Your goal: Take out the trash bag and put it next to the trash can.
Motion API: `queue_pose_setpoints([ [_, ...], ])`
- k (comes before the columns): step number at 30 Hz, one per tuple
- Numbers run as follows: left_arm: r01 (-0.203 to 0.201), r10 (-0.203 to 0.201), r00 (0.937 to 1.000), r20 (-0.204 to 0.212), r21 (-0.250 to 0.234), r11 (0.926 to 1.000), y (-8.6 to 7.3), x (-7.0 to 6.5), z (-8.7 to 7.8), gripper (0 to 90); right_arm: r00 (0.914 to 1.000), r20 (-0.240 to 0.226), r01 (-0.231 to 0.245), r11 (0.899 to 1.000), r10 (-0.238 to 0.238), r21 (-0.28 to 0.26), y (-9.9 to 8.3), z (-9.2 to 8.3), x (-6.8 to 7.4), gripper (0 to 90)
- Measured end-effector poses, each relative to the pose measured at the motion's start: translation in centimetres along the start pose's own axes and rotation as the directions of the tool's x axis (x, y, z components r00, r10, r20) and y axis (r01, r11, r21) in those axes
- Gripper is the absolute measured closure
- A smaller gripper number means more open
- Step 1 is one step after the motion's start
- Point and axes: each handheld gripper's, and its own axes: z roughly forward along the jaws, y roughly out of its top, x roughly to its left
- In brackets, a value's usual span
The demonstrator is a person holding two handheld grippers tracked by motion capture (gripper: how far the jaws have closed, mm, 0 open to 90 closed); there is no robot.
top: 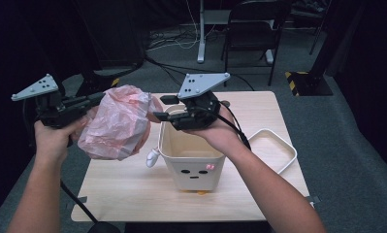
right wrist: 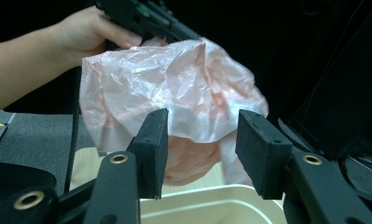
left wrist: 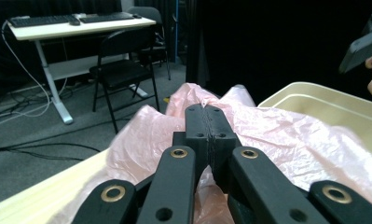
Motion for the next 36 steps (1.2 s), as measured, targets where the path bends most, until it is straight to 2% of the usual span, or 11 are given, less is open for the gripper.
queue_pose_setpoints([
  [7, -0.004, 0.004, 0.9999, 0.011, 0.017, 0.9999, -1.7, 0.2, 1.3, 89.8, 0.9996, 0.027, -0.004, 1.0, 0.004, 0.007, -0.6, -1.2, -0.3, 52.5],
  [19, 0.022, -0.02, 0.9994, -0.029, 0.07, 0.9973, -4.3, 1.3, 3.3, 89.8, 0.9987, 0.05, -0.001, 1.0, 0.001, 0.008, -1.5, -3.0, -0.1, 51.8],
  [27, 0.036, -0.034, 0.9992, -0.019, 0.092, 0.9951, -6.0, 1.5, 4.8, 89.8, 0.999, 0.045, -0.008, 1.0, 0.008, 0.015, -2.3, -3.5, 0.1, 51.4],
  [36, 0.037, -0.033, 0.9988, -0.037, 0.125, 0.9915, -7.2, 1.8, 6.1, 89.8, 0.9985, 0.054, -0.009, 1.0, 0.009, 0.002, -2.7, -4.4, 0.4, 51.7],
])
